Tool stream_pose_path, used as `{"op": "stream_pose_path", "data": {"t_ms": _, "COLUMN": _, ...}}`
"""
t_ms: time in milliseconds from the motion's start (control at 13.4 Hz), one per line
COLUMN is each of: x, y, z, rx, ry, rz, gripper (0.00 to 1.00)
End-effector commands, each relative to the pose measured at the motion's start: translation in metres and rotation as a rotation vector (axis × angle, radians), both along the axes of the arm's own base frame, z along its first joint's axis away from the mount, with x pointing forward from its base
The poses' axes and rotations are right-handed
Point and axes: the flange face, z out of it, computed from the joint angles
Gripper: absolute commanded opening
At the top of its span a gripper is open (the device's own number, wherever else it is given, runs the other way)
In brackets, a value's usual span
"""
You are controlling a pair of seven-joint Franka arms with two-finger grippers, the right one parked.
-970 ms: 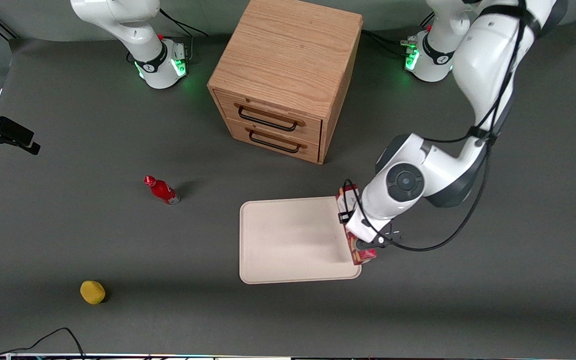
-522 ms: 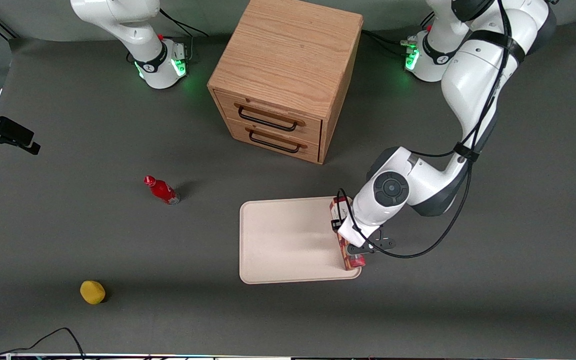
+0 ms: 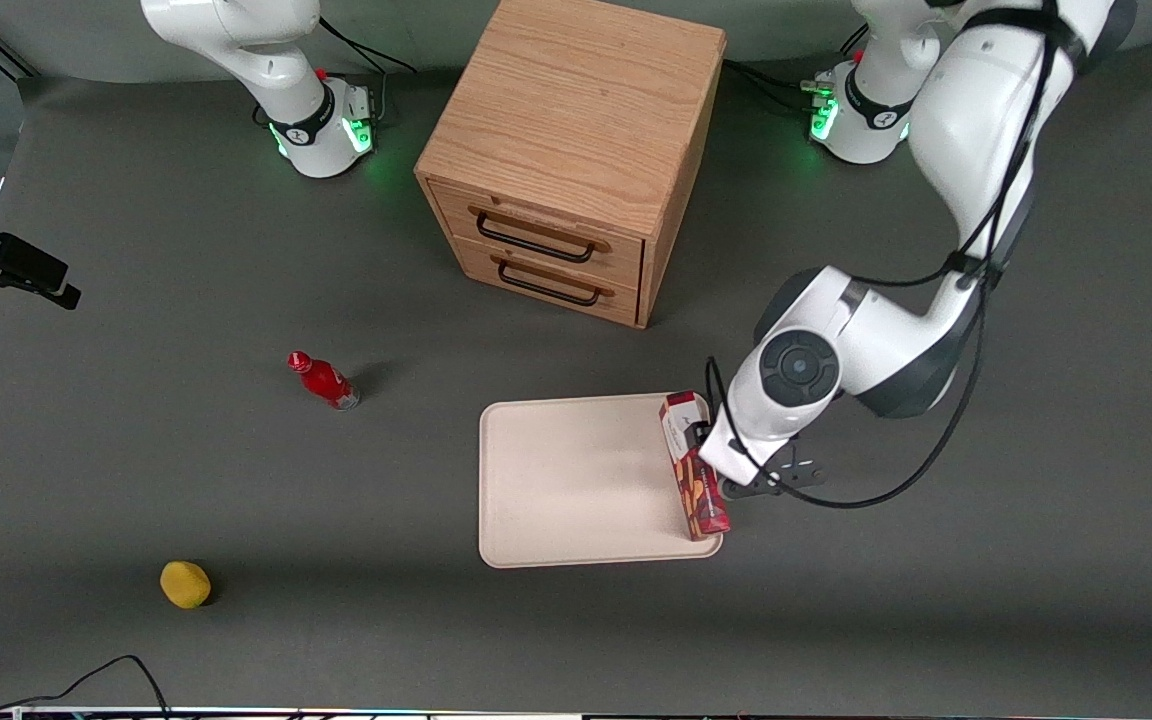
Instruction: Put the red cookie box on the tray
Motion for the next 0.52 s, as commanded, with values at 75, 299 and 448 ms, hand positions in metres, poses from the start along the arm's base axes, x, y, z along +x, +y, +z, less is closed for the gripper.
{"op": "stream_pose_path", "data": {"t_ms": 75, "x": -0.031, "y": 0.096, "z": 0.143, "rx": -0.020, "ry": 0.079, "rz": -0.092, "gripper": 1.00}}
{"op": "stream_pose_path", "data": {"t_ms": 299, "x": -0.063, "y": 0.197, "z": 0.222, "rx": -0.059, "ry": 0.124, "rz": -0.177, "gripper": 1.00}}
{"op": "stream_pose_path", "data": {"t_ms": 448, "x": -0.089, "y": 0.251, "z": 0.234, "rx": -0.058, "ry": 0.141, "rz": -0.212, "gripper": 1.00}}
